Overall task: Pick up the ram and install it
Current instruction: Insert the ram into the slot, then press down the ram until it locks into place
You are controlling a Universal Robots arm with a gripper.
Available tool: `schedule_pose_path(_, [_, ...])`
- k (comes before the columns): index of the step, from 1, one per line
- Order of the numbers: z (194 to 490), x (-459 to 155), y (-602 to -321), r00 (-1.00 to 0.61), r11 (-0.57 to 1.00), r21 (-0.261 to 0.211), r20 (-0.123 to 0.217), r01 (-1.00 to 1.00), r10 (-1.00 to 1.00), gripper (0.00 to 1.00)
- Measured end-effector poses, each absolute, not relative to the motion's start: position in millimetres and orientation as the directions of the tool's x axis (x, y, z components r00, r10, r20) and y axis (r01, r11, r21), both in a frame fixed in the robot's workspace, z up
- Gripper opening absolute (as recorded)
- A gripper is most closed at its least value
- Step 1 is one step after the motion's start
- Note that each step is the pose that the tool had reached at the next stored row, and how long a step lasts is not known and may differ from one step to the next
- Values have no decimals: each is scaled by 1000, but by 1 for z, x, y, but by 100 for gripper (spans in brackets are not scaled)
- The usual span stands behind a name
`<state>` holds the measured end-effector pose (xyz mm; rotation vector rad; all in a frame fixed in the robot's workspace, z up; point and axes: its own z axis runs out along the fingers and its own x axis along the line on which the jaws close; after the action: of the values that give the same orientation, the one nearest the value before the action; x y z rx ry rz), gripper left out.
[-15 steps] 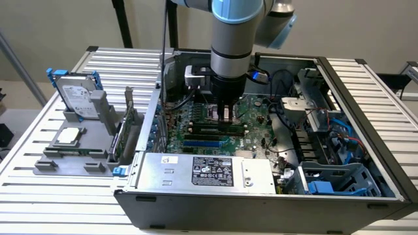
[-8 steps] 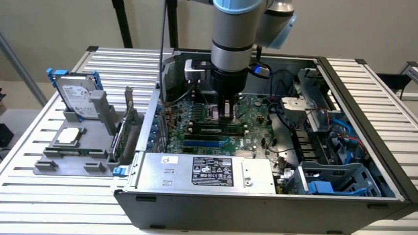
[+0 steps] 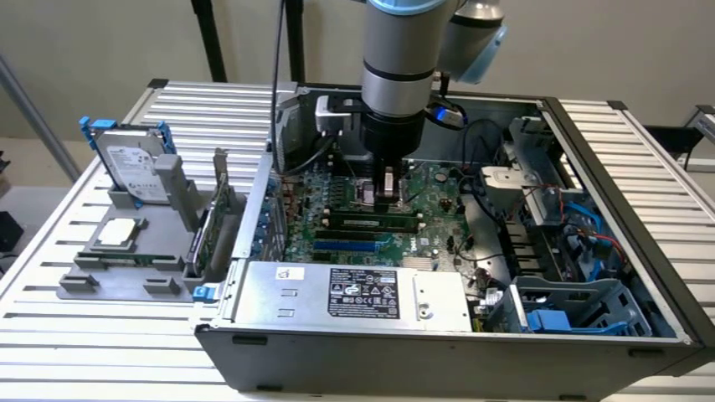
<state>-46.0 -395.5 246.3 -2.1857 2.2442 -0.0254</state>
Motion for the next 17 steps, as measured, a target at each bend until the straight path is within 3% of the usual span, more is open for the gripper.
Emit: schedule_pose_path(17, [244, -46, -396, -26, 26, -18, 5, -999, -1000, 11])
